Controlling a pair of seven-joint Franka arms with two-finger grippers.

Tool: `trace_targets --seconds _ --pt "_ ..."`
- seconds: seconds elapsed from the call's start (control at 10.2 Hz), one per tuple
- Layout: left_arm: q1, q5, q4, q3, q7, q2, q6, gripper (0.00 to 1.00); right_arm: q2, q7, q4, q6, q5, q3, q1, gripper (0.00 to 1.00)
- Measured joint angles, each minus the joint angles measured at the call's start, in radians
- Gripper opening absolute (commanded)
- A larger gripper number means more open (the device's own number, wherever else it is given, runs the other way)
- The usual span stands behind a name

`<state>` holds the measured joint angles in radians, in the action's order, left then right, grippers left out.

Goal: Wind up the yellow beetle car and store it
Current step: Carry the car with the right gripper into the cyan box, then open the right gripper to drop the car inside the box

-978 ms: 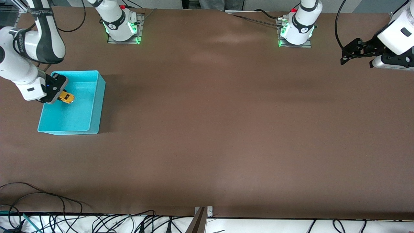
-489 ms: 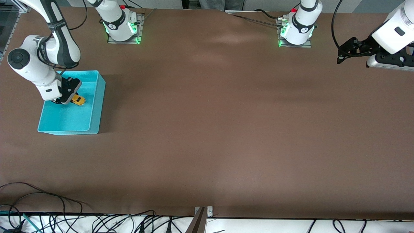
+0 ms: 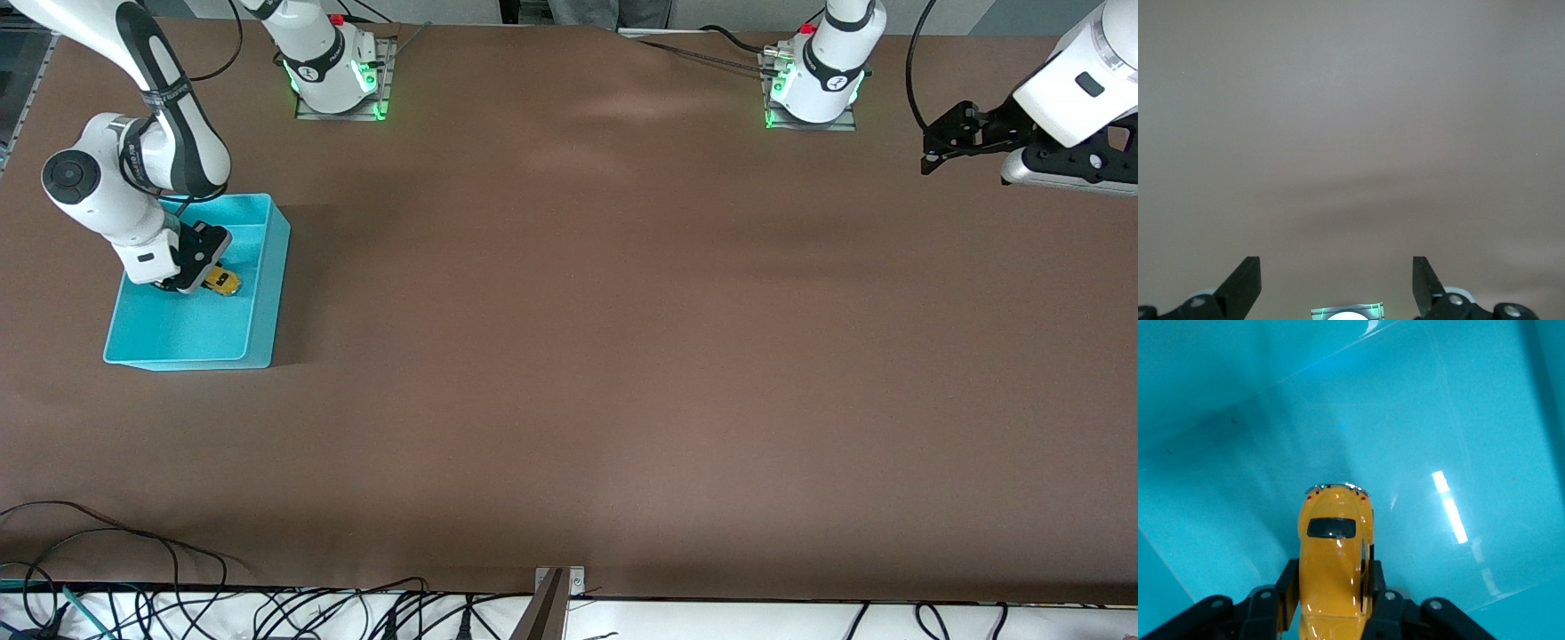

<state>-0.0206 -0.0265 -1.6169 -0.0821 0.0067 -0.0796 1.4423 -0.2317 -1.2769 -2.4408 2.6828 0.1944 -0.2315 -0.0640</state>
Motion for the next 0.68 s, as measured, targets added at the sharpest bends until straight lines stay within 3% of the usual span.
trace_targets --seconds 0.1,0.2,0.29,0.39,0.49,0.68 --pt "0.0 0.0 0.0 0.0 0.0 0.0 0.0 1.0 -0.001 0.0 0.0 0.002 -0.002 0.0 -0.001 0.1" --pt "0.0 0.0 0.0 0.0 -0.001 0.0 0.0 1.0 -0.004 0.0 0.0 0.007 -0.003 0.0 -0.001 0.37" --pt "0.0 0.0 0.0 0.0 -0.001 0.0 0.0 1.0 -0.01 0.001 0.0 0.014 -0.005 0.0 -0.001 0.4" --pt "0.0 0.0 0.0 0.0 -0.001 0.0 0.0 1.0 -0.015 0.001 0.0 0.018 -0.009 0.0 -0.001 0.58" --pt "0.0 0.0 0.0 -0.001 -0.001 0.0 0.0 1.0 -0.018 0.001 0.0 0.02 -0.012 0.0 -0.001 0.88" --pt "0.0 0.0 0.0 -0.004 -0.001 0.0 0.0 1.0 -0.018 0.002 0.002 0.027 -0.015 0.0 -0.001 0.99"
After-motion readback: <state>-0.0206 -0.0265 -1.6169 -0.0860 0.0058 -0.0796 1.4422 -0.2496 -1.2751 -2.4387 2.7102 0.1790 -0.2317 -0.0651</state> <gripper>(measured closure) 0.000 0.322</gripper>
